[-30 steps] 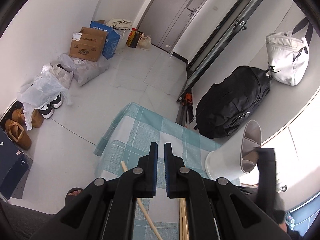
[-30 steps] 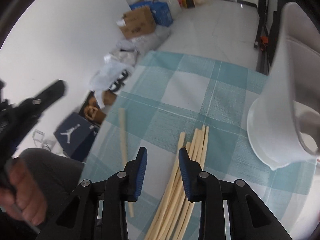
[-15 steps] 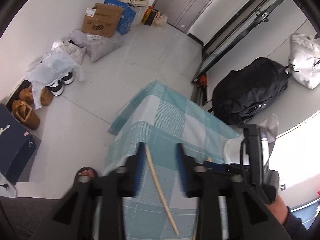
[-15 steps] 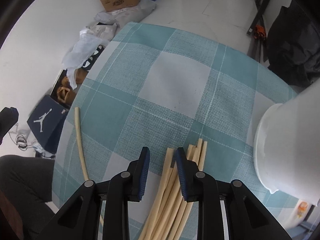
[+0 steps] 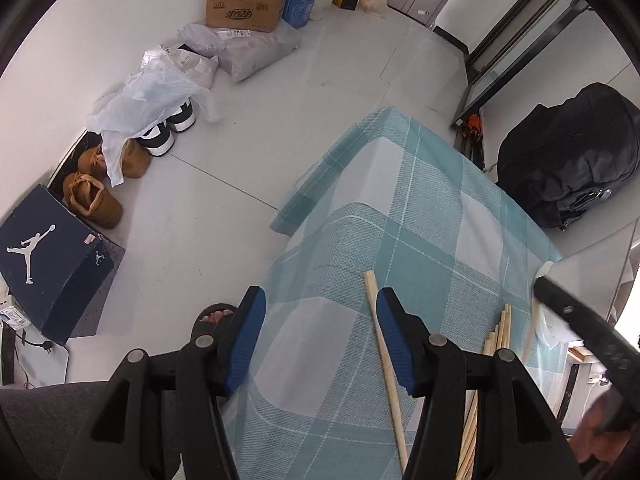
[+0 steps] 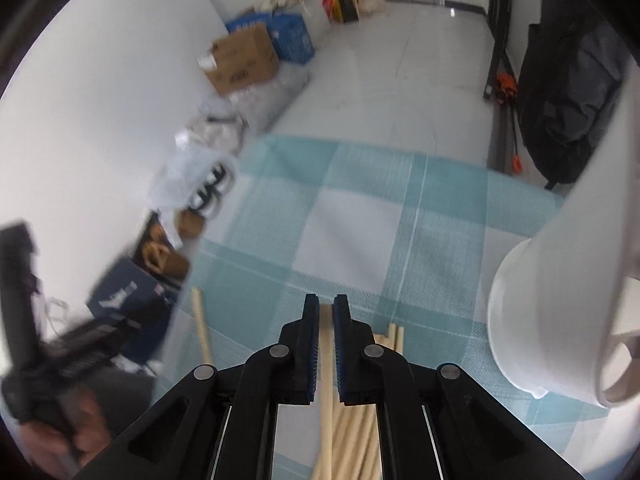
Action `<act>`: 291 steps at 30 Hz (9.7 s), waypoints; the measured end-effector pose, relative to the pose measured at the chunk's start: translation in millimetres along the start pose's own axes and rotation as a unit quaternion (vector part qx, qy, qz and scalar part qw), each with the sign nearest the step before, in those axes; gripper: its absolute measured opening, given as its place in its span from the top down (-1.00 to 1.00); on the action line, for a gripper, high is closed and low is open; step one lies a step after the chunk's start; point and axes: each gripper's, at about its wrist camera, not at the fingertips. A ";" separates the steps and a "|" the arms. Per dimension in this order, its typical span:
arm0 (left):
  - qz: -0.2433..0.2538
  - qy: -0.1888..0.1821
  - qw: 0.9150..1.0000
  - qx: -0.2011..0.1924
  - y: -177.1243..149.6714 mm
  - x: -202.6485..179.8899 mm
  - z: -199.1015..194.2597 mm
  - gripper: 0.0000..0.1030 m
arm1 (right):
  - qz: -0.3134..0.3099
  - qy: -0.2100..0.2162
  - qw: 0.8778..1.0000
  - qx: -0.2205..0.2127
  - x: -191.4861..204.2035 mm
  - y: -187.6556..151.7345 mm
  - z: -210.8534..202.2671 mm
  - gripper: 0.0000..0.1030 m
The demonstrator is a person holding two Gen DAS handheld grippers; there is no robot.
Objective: Organize utensils
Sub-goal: 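Grasp a chopstick from the bundle with the right tool while the left tool lifts its chopstick, then lift both held chopsticks upright and carry them toward the white utensil holder, then lower the chopsticks into the holder compartments and open both tools, then move both open tools back down to the chopstick bundle, then grasp a chopstick with the right tool while the left tool lowers to the bundle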
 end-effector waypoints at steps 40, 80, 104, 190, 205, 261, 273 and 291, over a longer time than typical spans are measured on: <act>0.142 0.170 0.972 -0.083 -41.9 -61.8 20.1 0.32 | 0.065 0.045 0.973 -0.219 -46.5 -41.8 -112.5 0.87; 0.131 -0.156 0.964 -0.173 -55.3 -111.3 -85.6 0.97 | 0.090 0.029 0.946 -0.309 -85.5 -69.9 -169.0 0.87; 0.144 -0.265 0.917 -0.260 -7.6 -225.6 -187.6 0.98 | 0.055 -0.056 0.913 -0.400 -124.0 1.3 -267.6 0.87; 0.165 -0.184 0.935 -0.253 -61.8 -122.9 -180.2 -0.73 | -0.038 -0.027 0.933 -0.358 -36.0 -99.9 -233.3 -0.78; 0.101 -0.115 0.963 -0.222 -43.7 -63.4 -92.6 -0.73 | -0.084 -0.010 0.992 -0.090 -17.2 -72.6 -64.3 -0.19; 0.132 -0.061 0.989 -0.008 -43.4 -74.9 -19.0 -0.73 | 0.076 0.039 0.973 -0.216 -55.9 -46.1 -103.6 0.93; 0.226 0.049 0.973 0.005 -86.1 -103.9 4.8 -0.73 | 0.054 -0.014 0.955 -0.291 -66.1 -89.4 -118.6 0.93; 0.206 0.089 0.974 0.010 -78.4 -118.0 25.7 -0.75 | 0.078 -0.007 0.940 -0.332 -88.6 -102.7 -151.3 0.93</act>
Point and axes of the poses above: each gripper's, at about its wrist camera, not at the fingertips, and z roughly the way its jaws point, x to its left, y to its top, and after that the axes turned 9 degrees about -z, right-handed
